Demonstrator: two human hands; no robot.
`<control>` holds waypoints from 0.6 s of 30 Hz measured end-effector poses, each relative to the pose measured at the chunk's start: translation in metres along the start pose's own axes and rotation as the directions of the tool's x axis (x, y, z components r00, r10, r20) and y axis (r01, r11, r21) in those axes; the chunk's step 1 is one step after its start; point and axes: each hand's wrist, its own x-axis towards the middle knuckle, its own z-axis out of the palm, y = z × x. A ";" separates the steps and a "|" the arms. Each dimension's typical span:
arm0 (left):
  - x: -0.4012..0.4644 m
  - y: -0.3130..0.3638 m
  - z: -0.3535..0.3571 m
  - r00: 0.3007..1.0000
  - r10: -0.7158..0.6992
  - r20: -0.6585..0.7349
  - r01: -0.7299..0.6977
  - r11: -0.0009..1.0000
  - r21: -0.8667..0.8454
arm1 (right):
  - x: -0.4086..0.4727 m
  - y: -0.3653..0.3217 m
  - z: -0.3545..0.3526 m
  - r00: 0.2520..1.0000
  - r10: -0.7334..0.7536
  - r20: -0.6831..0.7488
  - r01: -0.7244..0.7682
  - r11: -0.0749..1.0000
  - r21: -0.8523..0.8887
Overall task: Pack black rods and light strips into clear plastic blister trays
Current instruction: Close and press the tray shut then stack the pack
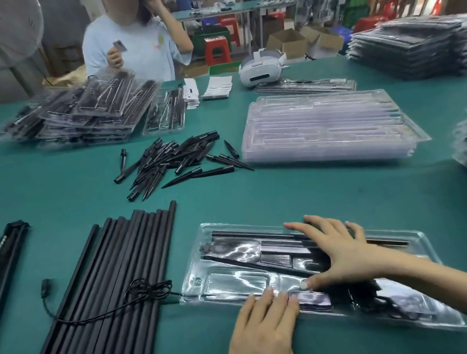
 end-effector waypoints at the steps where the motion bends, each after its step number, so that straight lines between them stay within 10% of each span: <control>1: 0.002 -0.001 -0.002 1.000 0.021 0.018 -0.021 1.000 0.006 | 0.000 -0.001 0.000 1.000 0.000 0.001 0.000 1.000 -0.003; 18: 0.003 -0.001 -0.002 0.984 0.083 0.155 -0.081 0.997 -0.018 | -0.010 0.004 -0.008 0.997 -0.033 0.073 0.026 0.995 0.100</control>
